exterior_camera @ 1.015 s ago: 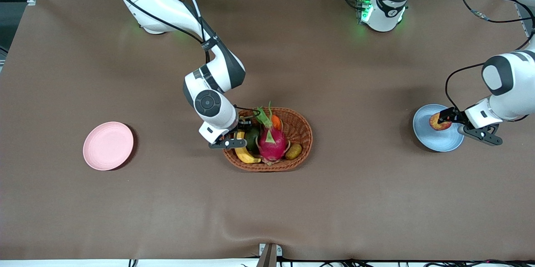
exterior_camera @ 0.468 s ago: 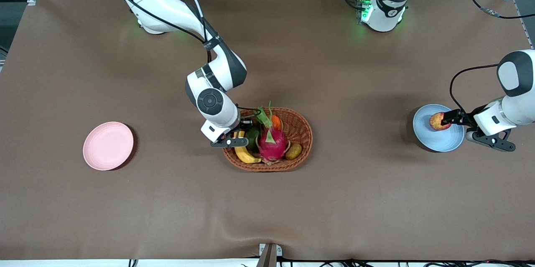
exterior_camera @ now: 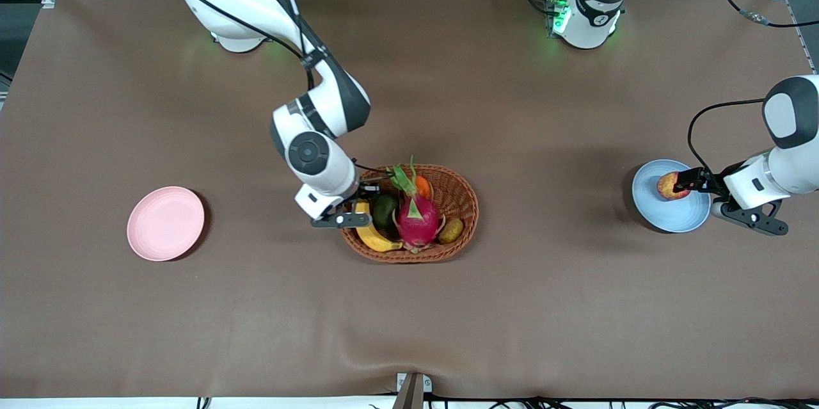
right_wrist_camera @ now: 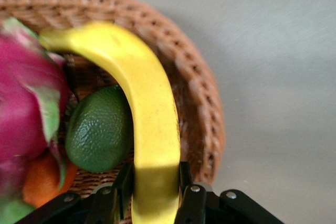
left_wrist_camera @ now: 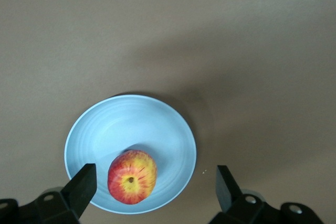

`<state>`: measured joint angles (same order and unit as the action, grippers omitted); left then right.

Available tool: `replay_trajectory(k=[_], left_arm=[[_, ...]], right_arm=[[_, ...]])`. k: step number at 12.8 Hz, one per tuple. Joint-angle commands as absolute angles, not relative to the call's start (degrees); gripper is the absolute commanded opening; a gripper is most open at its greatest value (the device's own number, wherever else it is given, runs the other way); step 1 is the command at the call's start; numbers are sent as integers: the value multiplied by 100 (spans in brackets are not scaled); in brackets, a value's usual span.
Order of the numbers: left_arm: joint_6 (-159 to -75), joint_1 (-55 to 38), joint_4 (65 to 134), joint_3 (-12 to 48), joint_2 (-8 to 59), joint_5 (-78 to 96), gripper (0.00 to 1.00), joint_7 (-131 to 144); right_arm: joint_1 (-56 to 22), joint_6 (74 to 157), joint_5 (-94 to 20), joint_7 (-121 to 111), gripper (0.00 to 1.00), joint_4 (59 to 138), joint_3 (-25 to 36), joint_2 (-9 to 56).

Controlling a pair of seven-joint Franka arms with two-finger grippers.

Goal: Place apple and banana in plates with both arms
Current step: 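Open the left gripper while the right gripper carries the banana to the pink plate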

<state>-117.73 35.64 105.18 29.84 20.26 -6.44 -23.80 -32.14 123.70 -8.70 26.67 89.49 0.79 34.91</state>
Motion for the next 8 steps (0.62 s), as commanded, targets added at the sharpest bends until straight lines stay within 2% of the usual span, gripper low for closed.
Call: replay_trajectory(k=[1,4,6,8], left_arm=[[-11436,3034,10468,2770,1584,-729,100,-1926],[-11338,2148,10459,1964,1074,-686,100,-1907],[-11329,1541,10389,1207,967,-511,100,-1907],[-11303,1232,10222,792,958,-168,100,-1881]], right_arm=[[-2989,12042,-800,2724,17,9044,26,2981],[-2848,11682,-817,2716,17,9044,18,2708],[-2804,11549,-826,2707,17,9044,18,2593],[-2506,11453,-835,2576,17,9053,9,2453]])
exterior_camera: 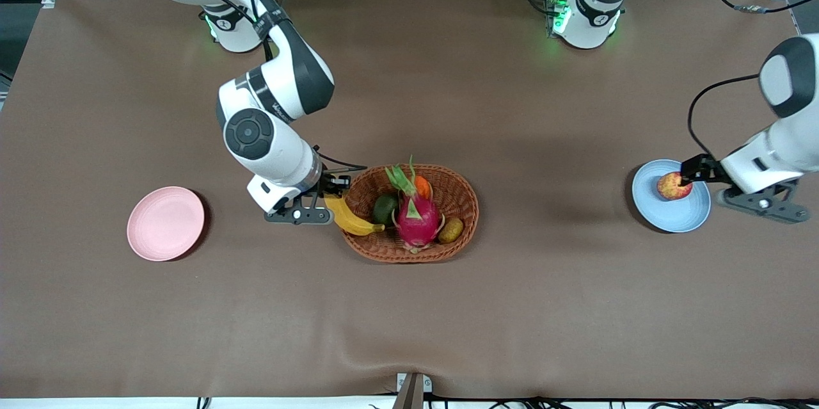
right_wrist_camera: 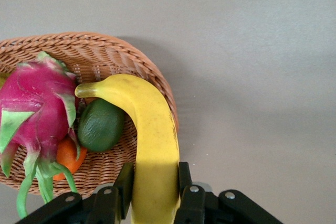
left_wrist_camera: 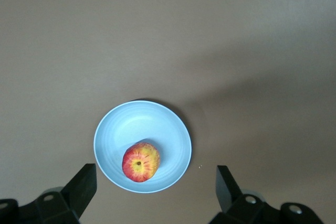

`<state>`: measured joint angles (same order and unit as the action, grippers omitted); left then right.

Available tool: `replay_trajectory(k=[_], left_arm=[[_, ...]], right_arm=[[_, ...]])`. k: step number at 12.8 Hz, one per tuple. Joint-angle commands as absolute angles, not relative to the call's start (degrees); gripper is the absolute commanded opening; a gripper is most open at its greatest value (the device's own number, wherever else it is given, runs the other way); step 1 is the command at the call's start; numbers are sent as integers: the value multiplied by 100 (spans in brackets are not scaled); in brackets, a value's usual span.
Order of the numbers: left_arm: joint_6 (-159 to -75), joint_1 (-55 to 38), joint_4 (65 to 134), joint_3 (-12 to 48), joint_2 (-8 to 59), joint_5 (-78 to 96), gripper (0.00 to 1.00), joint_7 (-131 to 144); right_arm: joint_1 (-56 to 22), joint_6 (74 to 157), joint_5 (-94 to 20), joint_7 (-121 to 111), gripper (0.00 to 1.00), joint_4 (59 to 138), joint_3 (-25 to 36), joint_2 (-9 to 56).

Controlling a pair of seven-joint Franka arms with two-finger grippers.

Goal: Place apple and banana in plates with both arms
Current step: 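Open the left gripper while the right gripper carries the banana to the pink plate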

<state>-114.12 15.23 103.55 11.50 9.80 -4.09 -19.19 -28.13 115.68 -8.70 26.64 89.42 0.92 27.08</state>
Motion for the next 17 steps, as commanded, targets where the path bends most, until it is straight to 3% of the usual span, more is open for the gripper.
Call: replay_trajectory(k=[1,4,9,12,17], left_arm=[[-11190,1083,10213,730,906,-150,100,-1872],[-11005,450,10090,107,879,-106,100,-1890],[-10653,186,10090,-95,677,254,100,-1059],[-10608,-88,10002,-352,633,220,100,-518],[-10355,-105,9993,-316,264,193,100,-431]], right_arm=[[-2305,11365,-844,2332,17,9070,9,2356],[-1488,10778,-853,1479,17,9105,17,2075],[-12,9897,-817,30,17,9289,35,1670],[850,10001,-791,-1385,17,9614,35,1687],[1072,10994,-353,-1582,17,10310,35,1731]])
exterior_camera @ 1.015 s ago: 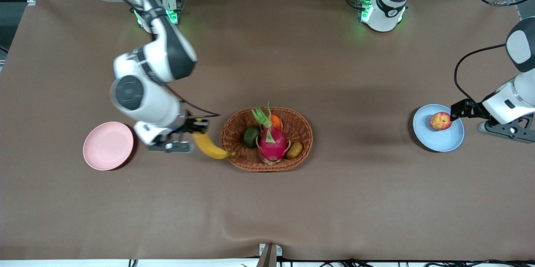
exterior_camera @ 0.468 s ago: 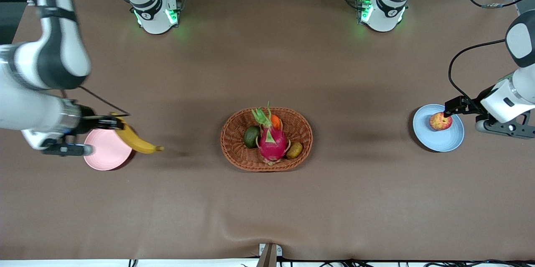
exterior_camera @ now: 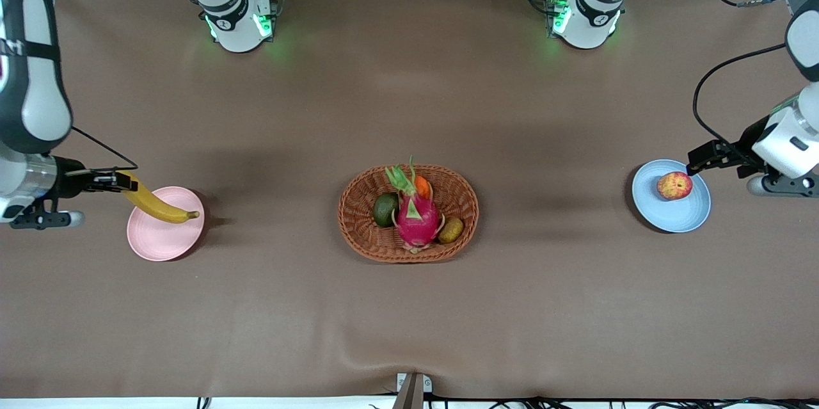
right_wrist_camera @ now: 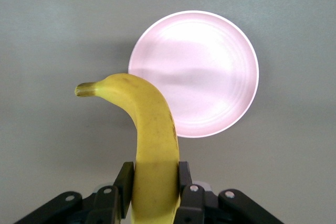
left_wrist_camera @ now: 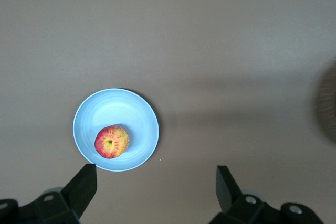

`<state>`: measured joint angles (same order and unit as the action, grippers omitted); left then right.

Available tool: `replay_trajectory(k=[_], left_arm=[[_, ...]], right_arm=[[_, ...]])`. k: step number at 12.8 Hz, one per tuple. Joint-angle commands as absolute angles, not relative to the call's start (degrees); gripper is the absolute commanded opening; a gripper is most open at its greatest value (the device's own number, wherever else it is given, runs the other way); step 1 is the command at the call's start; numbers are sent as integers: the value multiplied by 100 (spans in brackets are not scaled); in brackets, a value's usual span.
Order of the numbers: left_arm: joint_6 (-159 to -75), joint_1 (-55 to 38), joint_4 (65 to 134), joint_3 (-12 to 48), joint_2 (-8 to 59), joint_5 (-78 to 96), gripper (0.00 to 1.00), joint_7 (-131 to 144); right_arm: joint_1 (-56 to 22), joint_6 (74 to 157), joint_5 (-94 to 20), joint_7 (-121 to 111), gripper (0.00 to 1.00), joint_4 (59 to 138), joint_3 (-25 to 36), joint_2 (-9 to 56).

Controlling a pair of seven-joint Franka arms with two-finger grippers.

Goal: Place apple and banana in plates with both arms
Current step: 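Lower the banana onto the pink plate and open the right gripper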

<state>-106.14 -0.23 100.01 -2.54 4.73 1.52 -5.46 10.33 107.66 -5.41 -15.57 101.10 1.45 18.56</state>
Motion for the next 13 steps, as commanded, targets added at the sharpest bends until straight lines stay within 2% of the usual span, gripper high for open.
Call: replay_trajectory(k=[1,4,10,13], left_arm=[[-10258,-105,10002,-308,194,202,100,-309],[-10222,-166,10011,-255,54,185,100,35],[-9624,-272,10020,-290,-368,185,100,272],[-9502,-264,10020,-281,-562,185,100,237]], right_arm=[[1098,11204,-291,-1582,17,10318,35,1792],[1160,11583,-141,-1591,18,10336,35,1977],[1222,12250,-123,-1591,20,10327,35,2276],[1266,12287,-123,-1591,23,10310,35,2329]])
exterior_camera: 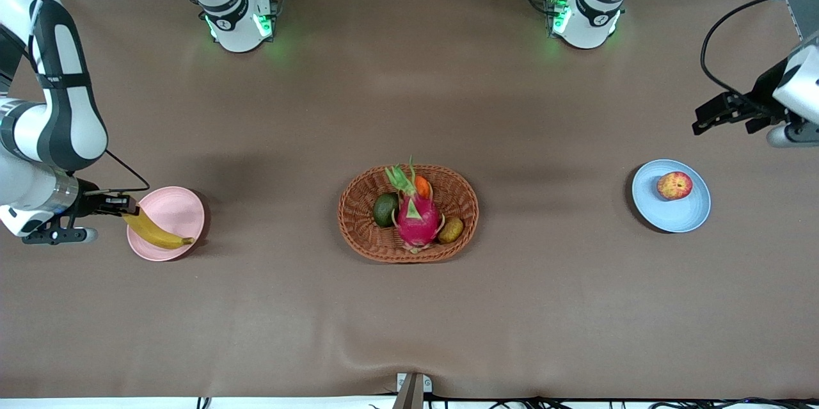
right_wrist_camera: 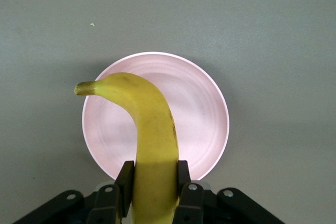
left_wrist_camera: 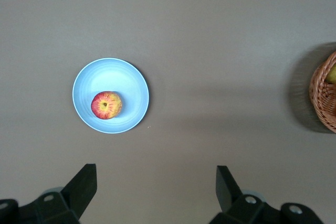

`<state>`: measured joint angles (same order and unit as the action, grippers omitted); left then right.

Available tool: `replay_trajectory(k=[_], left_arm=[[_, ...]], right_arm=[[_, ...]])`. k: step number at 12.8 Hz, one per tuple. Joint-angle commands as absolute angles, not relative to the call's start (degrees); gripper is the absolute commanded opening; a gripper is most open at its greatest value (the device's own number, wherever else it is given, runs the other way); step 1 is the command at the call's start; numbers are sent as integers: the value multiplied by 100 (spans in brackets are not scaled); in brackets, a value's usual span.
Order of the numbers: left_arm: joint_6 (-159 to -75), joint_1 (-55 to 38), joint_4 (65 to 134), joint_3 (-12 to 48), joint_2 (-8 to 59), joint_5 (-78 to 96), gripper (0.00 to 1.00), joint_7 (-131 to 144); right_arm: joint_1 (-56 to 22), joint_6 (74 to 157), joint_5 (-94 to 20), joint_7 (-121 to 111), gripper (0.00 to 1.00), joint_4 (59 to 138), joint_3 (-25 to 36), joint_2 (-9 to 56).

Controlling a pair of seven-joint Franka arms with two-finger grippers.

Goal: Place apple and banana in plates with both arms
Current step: 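Lower the banana onto the pink plate and open the right gripper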

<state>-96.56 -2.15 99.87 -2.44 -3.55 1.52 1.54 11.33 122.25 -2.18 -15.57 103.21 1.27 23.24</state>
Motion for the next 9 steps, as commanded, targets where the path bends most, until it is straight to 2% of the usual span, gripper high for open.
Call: replay_trajectory(k=[1,2,3,4,6,9], left_arm=[[-9362,-264,10028,-281,-658,185,100,255],[-9326,-264,10020,-273,-668,185,100,246],[-9360,-264,9993,-272,-598,211,100,246],[-9378,-264,9993,-281,-554,220,100,281],[-9387,-264,9976,-281,-554,202,100,334],[-9204,-281,9529,-98,-580,176,100,465]], right_arm=[[1283,12339,-123,-1591,27,10301,35,2355],[1309,12427,-132,-1582,39,10309,35,2373],[1318,12436,-132,-1582,89,10301,35,2382],[1318,12428,-141,-1573,100,10292,35,2382],[1283,12358,-141,-1565,100,10283,35,2356],[1222,11999,-141,-1512,100,10187,9,2242]])
